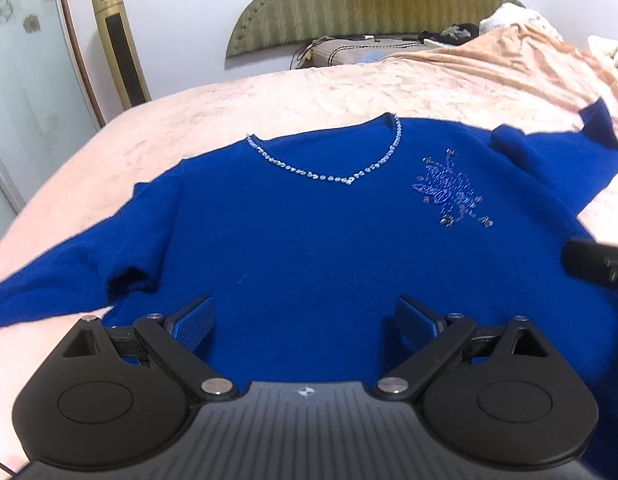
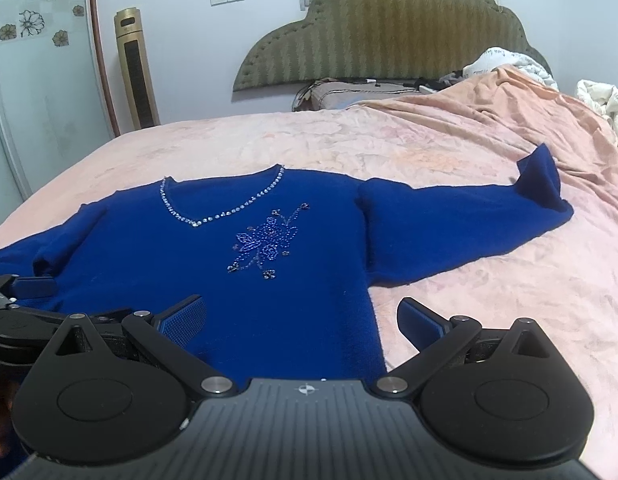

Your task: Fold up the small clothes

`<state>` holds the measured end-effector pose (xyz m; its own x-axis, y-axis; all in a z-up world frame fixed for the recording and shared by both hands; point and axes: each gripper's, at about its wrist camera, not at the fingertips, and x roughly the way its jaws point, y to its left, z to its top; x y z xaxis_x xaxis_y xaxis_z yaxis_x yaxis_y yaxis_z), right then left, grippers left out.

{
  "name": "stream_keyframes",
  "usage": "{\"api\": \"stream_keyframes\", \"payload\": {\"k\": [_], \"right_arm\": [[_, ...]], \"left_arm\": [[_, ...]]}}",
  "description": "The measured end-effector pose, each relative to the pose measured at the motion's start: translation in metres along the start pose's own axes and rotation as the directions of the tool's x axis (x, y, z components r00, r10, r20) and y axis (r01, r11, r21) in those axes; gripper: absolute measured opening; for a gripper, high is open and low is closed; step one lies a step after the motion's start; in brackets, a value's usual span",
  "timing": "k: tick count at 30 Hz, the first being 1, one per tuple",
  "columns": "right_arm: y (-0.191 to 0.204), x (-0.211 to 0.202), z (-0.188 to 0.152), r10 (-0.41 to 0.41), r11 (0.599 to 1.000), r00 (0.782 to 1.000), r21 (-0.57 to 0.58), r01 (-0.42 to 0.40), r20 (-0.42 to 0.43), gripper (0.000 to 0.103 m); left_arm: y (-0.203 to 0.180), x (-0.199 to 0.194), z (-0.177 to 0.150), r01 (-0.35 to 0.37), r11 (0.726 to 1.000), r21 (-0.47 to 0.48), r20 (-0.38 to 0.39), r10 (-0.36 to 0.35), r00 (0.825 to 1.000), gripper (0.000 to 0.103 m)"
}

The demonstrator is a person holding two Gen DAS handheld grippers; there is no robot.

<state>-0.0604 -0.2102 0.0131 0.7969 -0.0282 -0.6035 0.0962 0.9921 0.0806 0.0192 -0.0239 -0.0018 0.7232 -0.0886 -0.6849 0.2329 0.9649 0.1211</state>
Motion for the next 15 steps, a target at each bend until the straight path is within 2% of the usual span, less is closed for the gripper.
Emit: {"api": "stream_keyframes", "payload": {"k": [8,15], "right_arm": [[-0.0036,0.0003,-0.0008,-0.001,1.0,1.0,0.01,0.001,0.002,0.103],[-0.0032,0.0025,-0.0002,0.006,1.0,1.0,0.006,-0.006,-0.004,0.103]], "left_arm": [[0.0001,0.0016,0.0023,-0.068,0.998,0.006,0.041,0.067,0.997,0.097],[0.0022,0.0056,0.0029,-0.05,0.999,-0.011,0.02,0.051,0.999,0.097]]}}
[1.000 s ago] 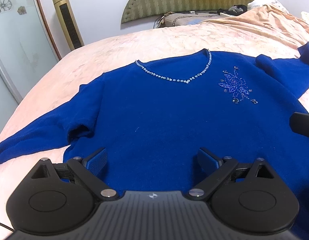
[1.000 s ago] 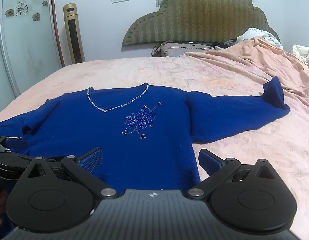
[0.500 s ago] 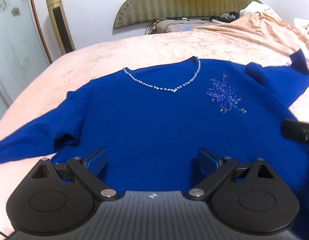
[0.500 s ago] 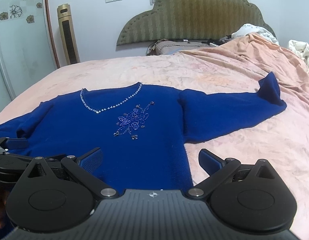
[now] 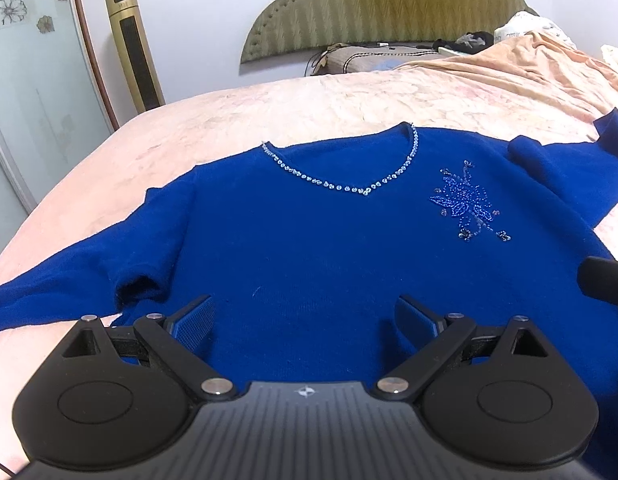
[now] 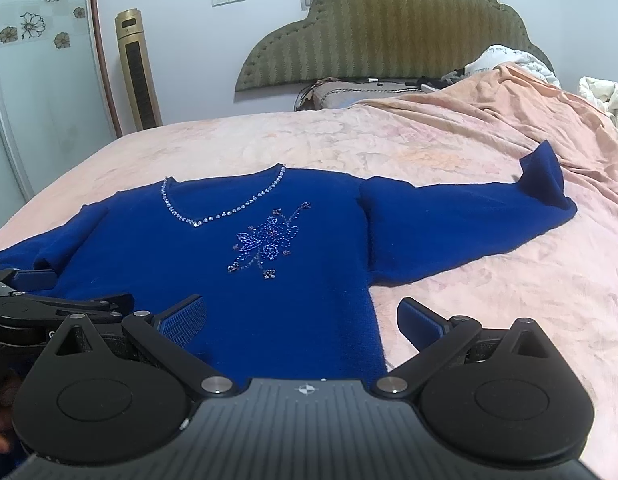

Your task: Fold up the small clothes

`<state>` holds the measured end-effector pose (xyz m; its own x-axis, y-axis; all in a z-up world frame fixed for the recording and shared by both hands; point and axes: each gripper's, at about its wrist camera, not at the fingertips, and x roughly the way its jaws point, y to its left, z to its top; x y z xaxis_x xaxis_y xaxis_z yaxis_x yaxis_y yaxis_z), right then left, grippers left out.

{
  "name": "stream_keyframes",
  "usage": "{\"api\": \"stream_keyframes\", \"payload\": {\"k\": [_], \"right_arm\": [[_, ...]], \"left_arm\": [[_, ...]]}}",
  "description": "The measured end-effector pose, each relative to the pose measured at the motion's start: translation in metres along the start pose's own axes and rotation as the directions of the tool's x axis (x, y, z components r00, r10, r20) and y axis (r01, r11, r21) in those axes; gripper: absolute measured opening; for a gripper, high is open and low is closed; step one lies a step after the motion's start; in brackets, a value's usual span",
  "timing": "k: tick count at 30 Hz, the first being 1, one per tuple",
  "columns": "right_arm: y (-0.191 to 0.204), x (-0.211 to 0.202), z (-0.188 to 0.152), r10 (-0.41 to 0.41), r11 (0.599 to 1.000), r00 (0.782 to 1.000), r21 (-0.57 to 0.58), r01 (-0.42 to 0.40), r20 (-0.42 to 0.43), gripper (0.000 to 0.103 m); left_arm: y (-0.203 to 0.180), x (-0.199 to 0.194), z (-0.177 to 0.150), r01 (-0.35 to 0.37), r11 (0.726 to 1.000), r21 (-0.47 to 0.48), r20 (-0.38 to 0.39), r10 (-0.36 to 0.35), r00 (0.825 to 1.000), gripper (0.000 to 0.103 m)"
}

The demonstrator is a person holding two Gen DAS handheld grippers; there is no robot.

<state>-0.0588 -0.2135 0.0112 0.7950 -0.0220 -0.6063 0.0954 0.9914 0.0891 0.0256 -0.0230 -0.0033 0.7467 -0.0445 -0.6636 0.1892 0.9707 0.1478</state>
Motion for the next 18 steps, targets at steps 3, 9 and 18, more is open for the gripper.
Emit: {"api": "stream_keyframes", "payload": {"k": [3,9,18], "right_arm": [[0.001,0.002,0.002,-0.004,1.0,1.0,-0.003,0.004,-0.003,0.103],[-0.002,0.006,0.008,-0.015,1.0,1.0,0.002,0.015,-0.003,0.103],[-0.02,0.012,0.02,-0.038,0.999,0.999,0.016,0.038,-0.003,0.103]], "left_arm": [[0.0,0.002,0.0,0.001,1.0,0.002,-0.008,-0.001,1.0,0.097],[0.002,0.005,0.001,0.012,1.0,0.007,-0.018,-0.012,1.0,0.097],[0.0,0.01,0.005,0.041,0.999,0.009,-0.027,-0.041,0.999,0.097]]}}
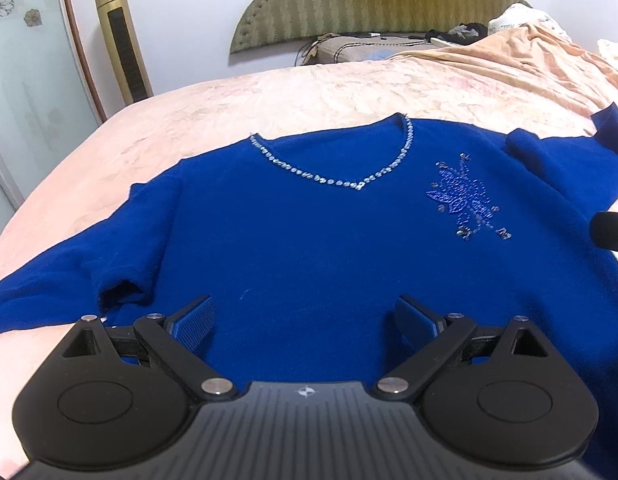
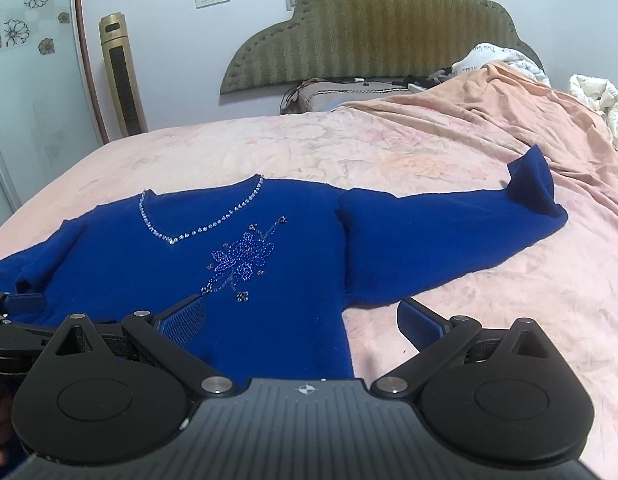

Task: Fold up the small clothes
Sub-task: 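Grasp the blue sweater's sleeve cuff with the right tool and lift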

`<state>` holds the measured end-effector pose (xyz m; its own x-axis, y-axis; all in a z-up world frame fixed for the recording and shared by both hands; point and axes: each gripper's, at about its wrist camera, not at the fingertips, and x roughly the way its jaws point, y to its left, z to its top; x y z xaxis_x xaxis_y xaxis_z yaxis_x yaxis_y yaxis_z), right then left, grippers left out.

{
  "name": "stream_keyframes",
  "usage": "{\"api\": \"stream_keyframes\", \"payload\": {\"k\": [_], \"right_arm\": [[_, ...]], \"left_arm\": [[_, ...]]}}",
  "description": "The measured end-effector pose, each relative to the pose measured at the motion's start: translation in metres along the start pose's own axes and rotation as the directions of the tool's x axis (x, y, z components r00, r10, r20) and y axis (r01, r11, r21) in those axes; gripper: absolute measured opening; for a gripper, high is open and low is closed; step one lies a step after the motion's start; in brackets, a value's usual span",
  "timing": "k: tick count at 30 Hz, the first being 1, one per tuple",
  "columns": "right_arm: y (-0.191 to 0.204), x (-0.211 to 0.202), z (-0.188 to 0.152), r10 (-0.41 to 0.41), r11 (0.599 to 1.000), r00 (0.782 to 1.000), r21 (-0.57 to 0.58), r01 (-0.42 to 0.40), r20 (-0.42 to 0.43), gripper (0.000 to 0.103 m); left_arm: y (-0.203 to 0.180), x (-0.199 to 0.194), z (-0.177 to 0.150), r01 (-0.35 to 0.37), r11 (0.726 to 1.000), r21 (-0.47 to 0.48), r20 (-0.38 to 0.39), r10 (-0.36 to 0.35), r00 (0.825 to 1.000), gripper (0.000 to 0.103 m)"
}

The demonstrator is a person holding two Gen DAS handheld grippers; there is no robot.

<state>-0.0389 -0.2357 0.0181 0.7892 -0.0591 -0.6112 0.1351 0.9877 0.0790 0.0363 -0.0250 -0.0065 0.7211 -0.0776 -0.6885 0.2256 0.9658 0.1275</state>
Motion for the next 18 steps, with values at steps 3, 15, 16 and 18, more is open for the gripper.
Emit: {"api": "stream_keyframes", "payload": {"k": [3,15,16,18], "right_arm": [[-0.009,0.003,0.009,-0.063,0.996,0.998,-0.057,0.064,0.012,0.103],[-0.196,0.064,0.05,-0.229,0.901,0.967,0.351,0.253,-0.111,0.101],[-0.218,0.072,0.05,-0.217,0.874,0.968,0.416,0.25,-0.125,0.097],[-0.251,0.091,0.044,-0.199,0.821,0.966,0.509,0.257,-0.165,0.093]], "left_arm": [[-0.004,-0.003,0.003,0.009,1.0,0.024,0.025,-0.009,1.0,0.097],[-0.018,0.003,0.012,0.067,0.996,0.055,0.003,-0.067,0.998,0.097],[-0.019,0.003,0.012,0.068,0.996,0.055,0.0,-0.068,0.998,0.097],[-0.02,0.004,0.013,0.069,0.996,0.061,-0.006,-0.069,0.998,0.097]]}}
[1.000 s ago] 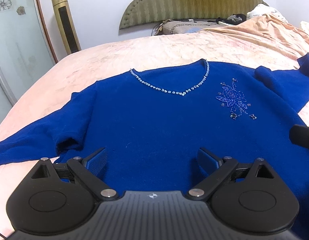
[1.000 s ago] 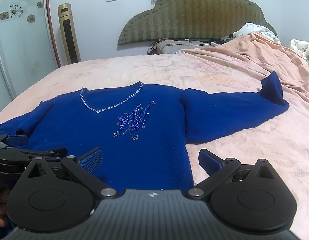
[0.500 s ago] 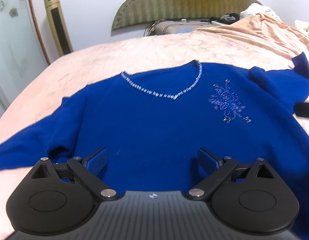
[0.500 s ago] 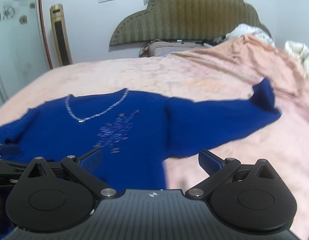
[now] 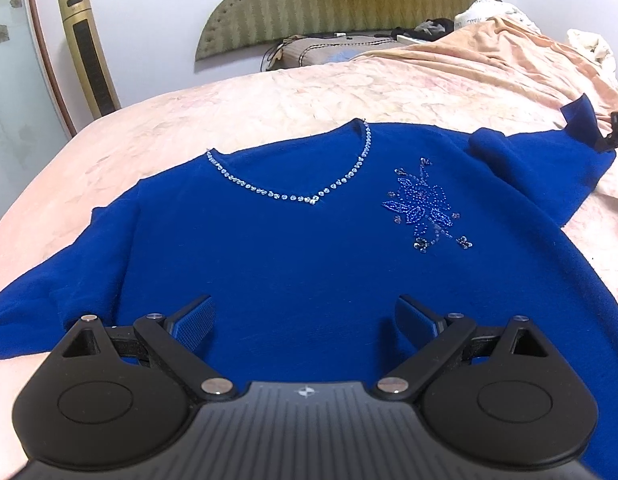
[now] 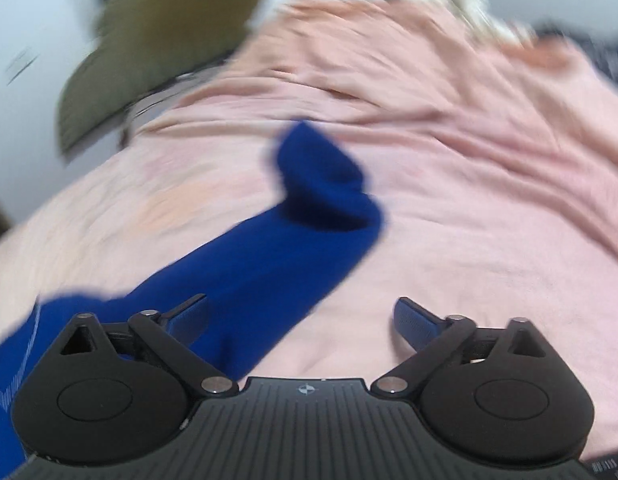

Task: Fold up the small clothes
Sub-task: 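Grasp the blue sweater's sleeve cuff with the right tool and lift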

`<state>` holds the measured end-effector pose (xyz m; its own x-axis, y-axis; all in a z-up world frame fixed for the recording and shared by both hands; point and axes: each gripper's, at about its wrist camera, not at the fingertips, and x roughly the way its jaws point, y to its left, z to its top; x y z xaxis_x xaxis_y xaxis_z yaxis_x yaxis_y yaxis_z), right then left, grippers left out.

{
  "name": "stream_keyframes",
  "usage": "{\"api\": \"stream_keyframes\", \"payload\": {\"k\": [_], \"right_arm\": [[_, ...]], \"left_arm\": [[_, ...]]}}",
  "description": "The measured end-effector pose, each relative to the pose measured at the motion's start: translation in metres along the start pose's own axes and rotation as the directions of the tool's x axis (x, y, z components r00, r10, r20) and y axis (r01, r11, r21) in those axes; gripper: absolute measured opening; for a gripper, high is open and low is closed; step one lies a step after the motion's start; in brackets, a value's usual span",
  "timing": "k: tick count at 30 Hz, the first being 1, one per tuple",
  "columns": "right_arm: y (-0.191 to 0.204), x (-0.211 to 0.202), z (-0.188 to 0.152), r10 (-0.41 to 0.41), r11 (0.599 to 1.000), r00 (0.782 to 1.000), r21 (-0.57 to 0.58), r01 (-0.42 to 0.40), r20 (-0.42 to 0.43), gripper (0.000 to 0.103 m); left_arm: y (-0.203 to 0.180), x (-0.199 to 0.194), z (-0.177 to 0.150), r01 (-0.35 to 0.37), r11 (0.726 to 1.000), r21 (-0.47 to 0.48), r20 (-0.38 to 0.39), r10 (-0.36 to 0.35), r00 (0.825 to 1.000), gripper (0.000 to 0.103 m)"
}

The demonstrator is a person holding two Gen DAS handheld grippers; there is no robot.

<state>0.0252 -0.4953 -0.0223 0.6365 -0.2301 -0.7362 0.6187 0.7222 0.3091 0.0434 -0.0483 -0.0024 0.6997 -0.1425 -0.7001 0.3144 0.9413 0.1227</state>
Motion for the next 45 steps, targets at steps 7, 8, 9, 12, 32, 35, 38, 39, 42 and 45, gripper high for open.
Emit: {"api": "stream_keyframes", "payload": {"k": [7,8,9,12,32,35,38,39,42,45], "right_arm": [[-0.02,0.041,0.027,0.148,0.97,0.983,0.18,-0.166,0.112,0.087],[-0.024,0.045,0.032,0.164,0.959,0.977,0.21,-0.19,0.137,0.077],[-0.028,0.05,0.036,0.187,0.945,0.97,0.24,-0.221,0.155,0.068],[-0.037,0.064,0.049,0.208,0.918,0.969,0.315,-0.24,0.131,0.019],[-0.082,-0.029,0.092,-0.231,0.968,0.938,0.155,0.196,0.257,0.075],[-0.103,-0.013,0.087,-0.074,0.98,0.983,0.196,0.041,0.167,0.074],[-0.099,0.003,0.086,-0.07,0.987,0.984,0.152,0.045,0.162,0.075],[-0.098,0.009,0.086,-0.065,0.989,0.983,0.143,0.04,0.173,0.075],[-0.105,0.03,0.095,0.047,0.983,0.988,0.168,-0.072,0.149,0.075],[-0.105,0.04,0.096,0.165,0.953,0.977,0.233,-0.193,0.136,0.065]], "left_arm": [[-0.007,0.009,0.002,-0.031,0.999,0.027,-0.037,0.032,0.999,0.097],[-0.008,0.01,0.002,-0.033,0.999,0.029,-0.041,0.035,0.999,0.097],[-0.009,0.01,0.002,-0.035,0.999,0.032,-0.043,0.036,0.998,0.097],[-0.013,0.01,0.002,-0.041,0.998,0.052,-0.044,0.043,0.998,0.097],[-0.014,0.011,0.004,-0.025,0.998,0.056,-0.055,0.028,0.998,0.097],[-0.015,0.013,0.004,-0.023,0.999,0.047,-0.059,0.025,0.998,0.097],[-0.02,0.013,0.004,-0.016,0.998,0.054,-0.067,0.02,0.998,0.097],[-0.022,0.012,0.003,-0.018,0.998,0.065,-0.065,0.022,0.998,0.097],[-0.024,0.009,0.003,-0.032,0.996,0.087,-0.056,0.037,0.998,0.097],[-0.024,0.009,0.003,-0.04,0.996,0.08,-0.062,0.045,0.997,0.097]]}}
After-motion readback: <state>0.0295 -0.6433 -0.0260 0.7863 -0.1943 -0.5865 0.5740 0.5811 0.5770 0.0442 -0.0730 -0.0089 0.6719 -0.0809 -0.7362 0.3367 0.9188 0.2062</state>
